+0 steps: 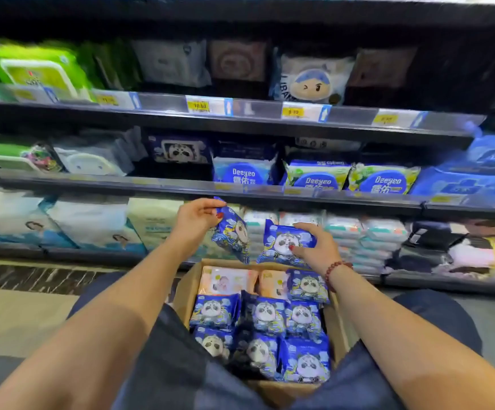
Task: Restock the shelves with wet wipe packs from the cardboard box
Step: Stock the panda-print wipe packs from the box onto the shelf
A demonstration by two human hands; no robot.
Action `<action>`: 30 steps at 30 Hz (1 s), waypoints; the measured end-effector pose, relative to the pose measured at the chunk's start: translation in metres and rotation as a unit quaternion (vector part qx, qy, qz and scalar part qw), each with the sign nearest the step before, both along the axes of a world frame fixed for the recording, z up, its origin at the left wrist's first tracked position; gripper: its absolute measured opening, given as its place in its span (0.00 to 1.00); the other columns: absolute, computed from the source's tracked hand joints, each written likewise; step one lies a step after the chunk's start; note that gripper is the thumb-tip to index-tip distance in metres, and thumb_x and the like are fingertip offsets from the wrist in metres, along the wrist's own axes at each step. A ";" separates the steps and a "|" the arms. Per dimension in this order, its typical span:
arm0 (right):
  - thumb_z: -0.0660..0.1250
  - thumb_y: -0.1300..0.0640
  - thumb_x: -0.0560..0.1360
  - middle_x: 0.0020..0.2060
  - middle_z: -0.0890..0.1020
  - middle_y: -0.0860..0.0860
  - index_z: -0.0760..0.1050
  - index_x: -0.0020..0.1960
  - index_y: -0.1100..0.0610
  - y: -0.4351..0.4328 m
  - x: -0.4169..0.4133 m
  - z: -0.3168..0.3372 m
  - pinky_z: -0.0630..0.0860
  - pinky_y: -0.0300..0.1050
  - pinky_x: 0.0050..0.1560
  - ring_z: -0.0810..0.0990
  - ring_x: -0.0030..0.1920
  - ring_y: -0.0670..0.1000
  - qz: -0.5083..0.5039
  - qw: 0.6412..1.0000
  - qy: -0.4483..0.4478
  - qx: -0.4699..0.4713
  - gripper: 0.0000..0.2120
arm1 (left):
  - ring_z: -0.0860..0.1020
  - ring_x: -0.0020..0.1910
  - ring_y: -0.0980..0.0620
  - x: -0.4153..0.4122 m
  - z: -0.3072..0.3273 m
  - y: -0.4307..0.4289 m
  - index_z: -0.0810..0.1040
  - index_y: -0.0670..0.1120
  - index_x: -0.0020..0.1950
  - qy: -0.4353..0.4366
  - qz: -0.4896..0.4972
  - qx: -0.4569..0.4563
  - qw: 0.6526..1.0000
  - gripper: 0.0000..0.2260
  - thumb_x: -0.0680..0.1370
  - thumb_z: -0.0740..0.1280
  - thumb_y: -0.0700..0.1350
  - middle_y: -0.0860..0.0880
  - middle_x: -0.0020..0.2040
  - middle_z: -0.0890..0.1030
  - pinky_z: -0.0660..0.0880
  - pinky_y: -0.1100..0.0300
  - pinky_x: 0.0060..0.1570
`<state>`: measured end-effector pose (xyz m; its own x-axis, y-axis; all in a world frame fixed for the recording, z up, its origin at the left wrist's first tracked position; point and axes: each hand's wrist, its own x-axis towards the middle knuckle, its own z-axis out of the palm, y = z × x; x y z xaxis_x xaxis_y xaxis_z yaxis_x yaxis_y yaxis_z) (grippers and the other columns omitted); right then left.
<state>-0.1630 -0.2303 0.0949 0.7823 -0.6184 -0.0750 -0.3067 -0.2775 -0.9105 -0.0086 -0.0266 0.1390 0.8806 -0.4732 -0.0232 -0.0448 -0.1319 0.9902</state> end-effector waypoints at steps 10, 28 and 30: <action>0.72 0.68 0.70 0.63 0.76 0.52 0.76 0.58 0.49 0.013 -0.001 0.048 0.75 0.38 0.39 0.77 0.43 0.47 0.031 0.989 -0.087 0.114 0.21 | 0.79 0.36 0.55 -0.018 0.073 0.000 0.80 0.45 0.50 -0.025 -0.035 -0.108 0.993 0.15 0.76 0.62 0.26 0.46 0.41 0.79 0.75 0.68 0.34; 0.75 0.69 0.65 0.55 0.81 0.56 0.78 0.54 0.50 -0.018 0.035 0.134 0.81 0.47 0.48 0.82 0.48 0.52 -0.028 0.968 -0.183 0.168 0.22 | 0.83 0.48 0.49 0.002 0.125 -0.051 0.73 0.54 0.66 0.078 -0.052 -0.119 0.988 0.24 0.72 0.74 0.41 0.48 0.53 0.81 0.78 0.58 0.43; 0.73 0.72 0.66 0.49 0.82 0.56 0.78 0.55 0.53 -0.022 0.032 0.165 0.77 0.35 0.35 0.80 0.41 0.49 -0.015 0.971 -0.199 0.133 0.22 | 0.84 0.48 0.47 0.007 0.148 -0.053 0.75 0.54 0.65 0.061 -0.078 -0.139 0.985 0.25 0.71 0.74 0.39 0.45 0.54 0.82 0.81 0.55 0.45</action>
<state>-0.1306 -0.2527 0.2603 0.7646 -0.6408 0.0696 0.0804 -0.0123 -0.9967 -0.0017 -0.0800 0.2870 0.7951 -0.6060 0.0250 0.0790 0.1443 0.9864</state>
